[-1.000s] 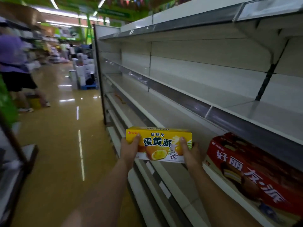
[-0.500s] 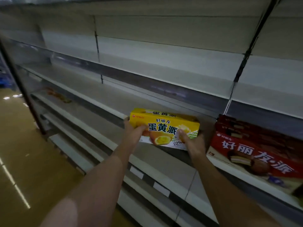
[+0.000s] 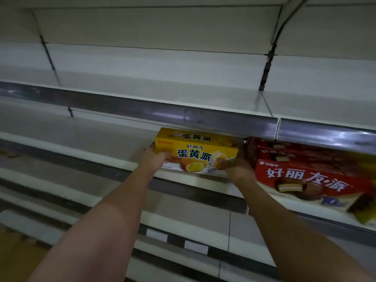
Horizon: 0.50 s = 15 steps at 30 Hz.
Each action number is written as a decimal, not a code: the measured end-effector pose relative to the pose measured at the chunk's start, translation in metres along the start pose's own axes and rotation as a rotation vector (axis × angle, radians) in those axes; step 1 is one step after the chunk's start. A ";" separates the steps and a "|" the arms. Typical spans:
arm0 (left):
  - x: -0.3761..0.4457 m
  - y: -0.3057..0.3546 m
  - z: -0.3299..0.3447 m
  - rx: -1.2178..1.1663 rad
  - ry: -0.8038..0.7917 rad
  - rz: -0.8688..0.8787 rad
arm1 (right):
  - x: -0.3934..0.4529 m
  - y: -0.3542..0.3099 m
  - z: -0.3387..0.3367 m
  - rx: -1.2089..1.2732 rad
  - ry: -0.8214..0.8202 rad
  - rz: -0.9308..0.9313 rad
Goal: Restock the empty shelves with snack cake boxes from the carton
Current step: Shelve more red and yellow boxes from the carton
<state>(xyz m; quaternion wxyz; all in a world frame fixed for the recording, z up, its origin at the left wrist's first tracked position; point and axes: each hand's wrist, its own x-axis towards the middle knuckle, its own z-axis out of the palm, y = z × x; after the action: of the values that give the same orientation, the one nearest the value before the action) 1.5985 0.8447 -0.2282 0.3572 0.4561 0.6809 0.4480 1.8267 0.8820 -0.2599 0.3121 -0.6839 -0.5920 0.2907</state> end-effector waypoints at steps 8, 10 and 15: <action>0.054 -0.017 -0.006 0.275 -0.145 0.123 | 0.011 -0.007 0.027 0.179 0.211 0.116; 0.059 -0.022 0.000 0.221 -0.142 0.139 | 0.011 -0.011 0.034 0.247 0.300 0.164; 0.079 -0.027 0.021 0.137 -0.113 0.150 | 0.018 -0.017 0.046 0.345 0.429 0.256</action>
<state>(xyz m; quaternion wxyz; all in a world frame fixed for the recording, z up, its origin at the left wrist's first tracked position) 1.5835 0.9201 -0.2666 0.3287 0.5537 0.6527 0.3992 1.7828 0.9054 -0.2764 0.5025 -0.7356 -0.3634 0.2726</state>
